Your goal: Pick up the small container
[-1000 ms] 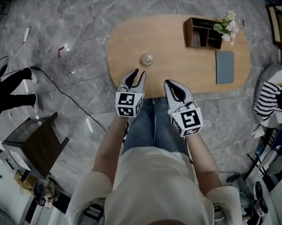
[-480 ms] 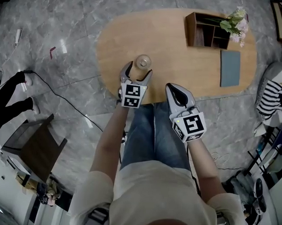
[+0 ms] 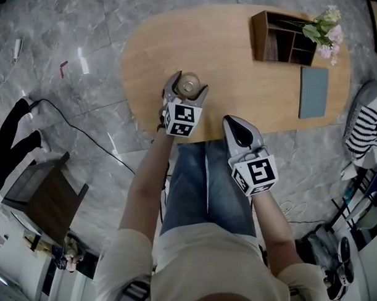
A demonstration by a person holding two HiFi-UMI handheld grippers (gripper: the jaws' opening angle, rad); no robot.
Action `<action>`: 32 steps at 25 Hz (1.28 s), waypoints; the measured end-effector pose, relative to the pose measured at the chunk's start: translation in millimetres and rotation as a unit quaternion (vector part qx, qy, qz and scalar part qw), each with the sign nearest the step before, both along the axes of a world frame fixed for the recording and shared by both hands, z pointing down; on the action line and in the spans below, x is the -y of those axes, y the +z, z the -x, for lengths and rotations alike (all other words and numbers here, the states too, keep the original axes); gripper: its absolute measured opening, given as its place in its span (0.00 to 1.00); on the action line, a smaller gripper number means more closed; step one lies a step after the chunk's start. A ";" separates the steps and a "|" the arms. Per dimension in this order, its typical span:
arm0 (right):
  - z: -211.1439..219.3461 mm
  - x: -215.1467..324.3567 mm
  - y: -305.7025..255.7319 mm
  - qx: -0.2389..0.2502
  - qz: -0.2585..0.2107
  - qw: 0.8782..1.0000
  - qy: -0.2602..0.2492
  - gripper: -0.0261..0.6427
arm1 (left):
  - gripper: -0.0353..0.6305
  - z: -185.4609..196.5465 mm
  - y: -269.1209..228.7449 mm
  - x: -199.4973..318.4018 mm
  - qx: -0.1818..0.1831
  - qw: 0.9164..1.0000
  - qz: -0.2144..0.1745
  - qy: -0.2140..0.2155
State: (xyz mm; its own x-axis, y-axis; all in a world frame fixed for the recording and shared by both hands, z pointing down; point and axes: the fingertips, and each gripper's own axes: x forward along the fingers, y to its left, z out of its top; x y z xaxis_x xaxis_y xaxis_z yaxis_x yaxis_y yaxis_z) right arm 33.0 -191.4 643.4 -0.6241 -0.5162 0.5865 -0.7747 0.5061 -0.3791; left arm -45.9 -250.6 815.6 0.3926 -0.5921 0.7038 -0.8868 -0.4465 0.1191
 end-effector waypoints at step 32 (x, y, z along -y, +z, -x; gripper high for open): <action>2.0 -46.8 -95.7 0.013 -0.072 0.996 0.050 0.04 | 0.59 -6.9 -140.2 -72.6 -0.041 0.999 0.001 0.012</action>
State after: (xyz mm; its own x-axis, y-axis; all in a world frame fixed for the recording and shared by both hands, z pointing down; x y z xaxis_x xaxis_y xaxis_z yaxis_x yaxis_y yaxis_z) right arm 31.0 -144.6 547.7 -0.5788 -0.6541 0.4869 -0.8153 0.4769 -0.3285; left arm -39.0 -178.0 675.4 0.4635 -0.5800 0.6700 -0.8629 -0.4672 0.1925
